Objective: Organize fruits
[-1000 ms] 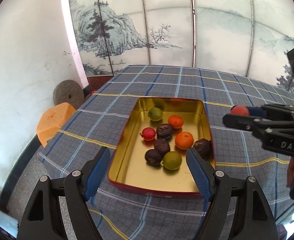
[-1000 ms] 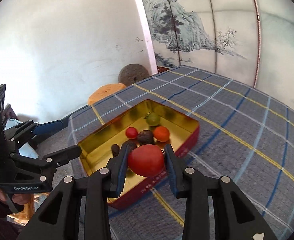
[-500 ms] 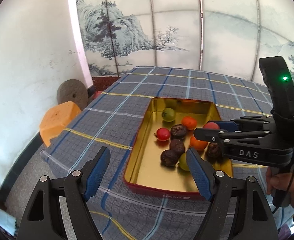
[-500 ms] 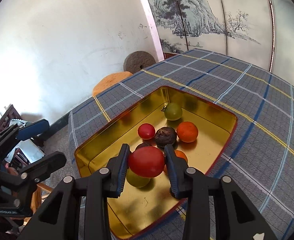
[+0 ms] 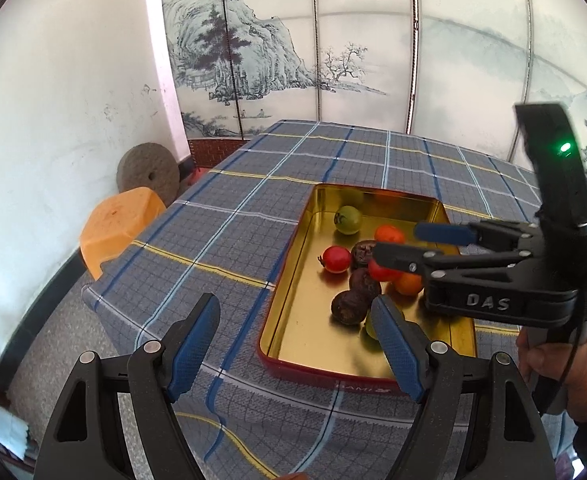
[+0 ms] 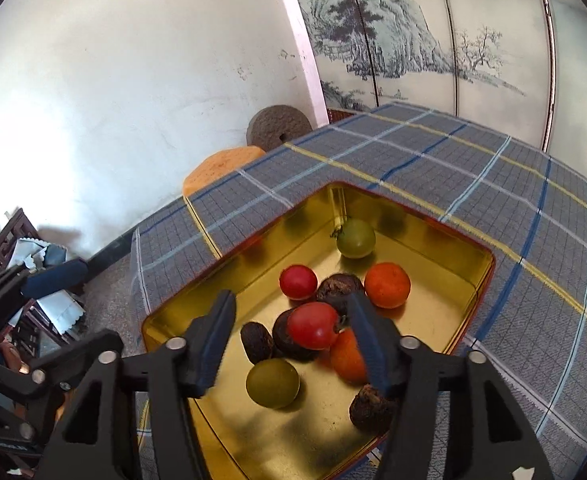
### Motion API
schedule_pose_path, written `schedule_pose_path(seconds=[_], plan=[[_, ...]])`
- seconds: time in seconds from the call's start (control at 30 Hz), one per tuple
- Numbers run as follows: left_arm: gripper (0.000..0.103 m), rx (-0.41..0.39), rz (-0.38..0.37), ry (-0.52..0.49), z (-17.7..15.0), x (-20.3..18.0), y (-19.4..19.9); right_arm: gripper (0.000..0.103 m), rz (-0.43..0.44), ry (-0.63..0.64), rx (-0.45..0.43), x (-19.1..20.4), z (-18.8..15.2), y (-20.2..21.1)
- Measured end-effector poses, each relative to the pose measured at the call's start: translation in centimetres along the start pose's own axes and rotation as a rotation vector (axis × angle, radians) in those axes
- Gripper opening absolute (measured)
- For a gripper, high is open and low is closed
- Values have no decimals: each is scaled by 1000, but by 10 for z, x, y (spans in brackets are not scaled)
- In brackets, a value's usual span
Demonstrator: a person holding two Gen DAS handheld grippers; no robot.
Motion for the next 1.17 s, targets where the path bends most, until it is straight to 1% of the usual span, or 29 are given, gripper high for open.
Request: schedule_pose_path(seconds=[0.03,0.1,0.17,0.33,0.43,0.53,0.57,0.6,0.67,0.73,0.8,0.83,0.9,1.03,1.1,1.17], plan=[[78,-7,1,-2,0,0,1,59,1,6,-14,2,2,4],[78,-19,-11,-9,2,-2,5,65,6,24,-44,8,4,16],[78,-30,-17,-20,4,-6,9,74,2,47,-83,14,5,31],[79,-60,-41,-37,10,-14,22,78,-13,85,-162,20,-1,74],[79,-75,-34,-50,14,-18,32,80,-26,85,-193,16,-4,95],[86,-90,-38,-62,18,-24,41,80,-70,101,-223,6,-11,117],[89,-94,-37,-69,19,-26,44,83,-86,104,-232,2,-14,124],[89,-94,-38,-75,20,-28,45,85,-100,104,-240,-3,-16,130],[89,-103,-46,-91,23,-36,50,89,-130,87,-257,-22,-23,144],[90,-115,-45,-103,27,-42,54,91,-160,62,-257,-43,-30,154],[90,-121,-44,-103,30,-48,57,91,-207,23,-245,-74,-39,161],[90,-124,-33,-104,32,-52,58,91,-237,2,-237,-95,-45,165],[90,-134,-16,-110,36,-58,60,91,-324,-38,-201,-137,-55,169],[90,-151,4,-145,43,-75,66,92,-454,-145,-136,-219,-79,181],[90,-142,15,-157,44,-80,68,93,-507,-209,-103,-259,-91,188],[90,-123,16,-170,46,-88,65,96,-556,-251,-81,-287,-100,193]])
Point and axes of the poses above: each gripper's, at about its wrist camera, not at the fingertips, and y roughly against the way its jaws point, x to its left, z to its top, the point moved 7 cm from there along -y, roughly the way its jaws point, and after that the axes turned 9 degrees about -y, right-handed, at the moved point
